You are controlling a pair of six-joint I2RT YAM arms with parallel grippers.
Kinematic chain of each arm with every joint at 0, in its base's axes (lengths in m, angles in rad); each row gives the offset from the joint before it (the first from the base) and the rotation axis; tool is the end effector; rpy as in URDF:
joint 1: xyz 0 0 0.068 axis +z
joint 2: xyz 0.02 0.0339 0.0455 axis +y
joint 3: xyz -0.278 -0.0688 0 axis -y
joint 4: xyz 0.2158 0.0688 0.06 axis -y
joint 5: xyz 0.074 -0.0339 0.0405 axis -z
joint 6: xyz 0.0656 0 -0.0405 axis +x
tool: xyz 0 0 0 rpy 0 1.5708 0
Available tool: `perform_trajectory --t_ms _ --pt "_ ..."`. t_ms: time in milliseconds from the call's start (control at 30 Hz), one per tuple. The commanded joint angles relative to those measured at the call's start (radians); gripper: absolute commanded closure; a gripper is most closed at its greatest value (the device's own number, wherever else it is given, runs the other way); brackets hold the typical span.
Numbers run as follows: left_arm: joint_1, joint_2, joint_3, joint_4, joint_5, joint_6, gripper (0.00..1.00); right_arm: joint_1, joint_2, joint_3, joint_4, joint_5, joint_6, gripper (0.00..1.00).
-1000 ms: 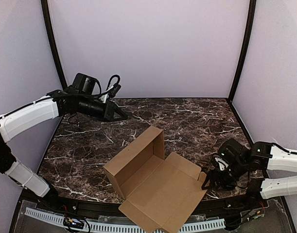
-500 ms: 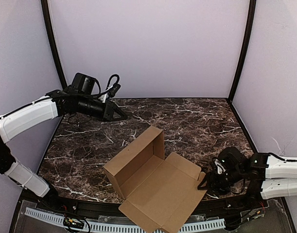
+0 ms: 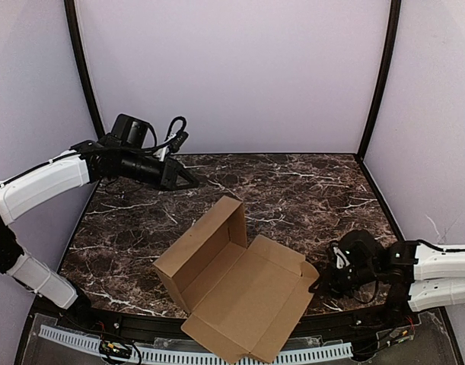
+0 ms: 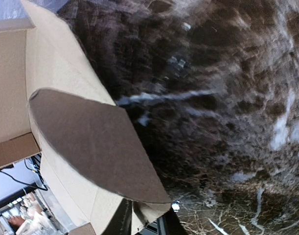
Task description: Fold the paper box
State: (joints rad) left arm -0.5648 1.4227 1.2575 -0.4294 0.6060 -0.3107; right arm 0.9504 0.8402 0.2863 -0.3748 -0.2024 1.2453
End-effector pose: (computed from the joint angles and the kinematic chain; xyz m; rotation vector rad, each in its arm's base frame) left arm 0.2399 -0.1962 0.3405 0.6540 2.1795 -1.1408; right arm 0.0662 0.1154 0.1473 0.3248 2.8448 0.9796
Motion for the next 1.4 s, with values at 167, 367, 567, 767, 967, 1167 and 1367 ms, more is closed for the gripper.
perform_trajectory --t_ms 167,367,567,767,967,1167,1367 --pt "0.000 -0.068 0.026 -0.065 -0.029 0.044 0.85 0.008 -0.027 0.189 -0.101 0.150 -0.117 1.00" --pt "0.000 -0.109 0.022 -0.099 -0.075 0.068 0.85 -0.011 0.101 0.458 -0.261 0.228 -0.320 1.00" --pt "0.000 -0.160 0.027 -0.141 -0.112 0.088 0.85 -0.032 0.299 0.803 -0.459 0.318 -0.575 1.00" --pt "0.000 -0.223 0.003 -0.164 -0.176 0.100 0.85 -0.051 0.501 1.153 -0.614 0.393 -0.819 1.00" --pt "0.000 -0.262 -0.008 -0.181 -0.228 0.106 0.86 -0.055 0.687 1.473 -0.771 0.494 -1.024 1.00" --pt "0.000 -0.330 -0.014 -0.209 -0.337 0.119 0.86 -0.045 0.817 1.716 -0.833 0.633 -1.222 1.00" --pt "0.000 -0.375 -0.032 -0.228 -0.390 0.120 0.85 0.015 0.927 1.822 -0.813 0.823 -1.550 1.00"
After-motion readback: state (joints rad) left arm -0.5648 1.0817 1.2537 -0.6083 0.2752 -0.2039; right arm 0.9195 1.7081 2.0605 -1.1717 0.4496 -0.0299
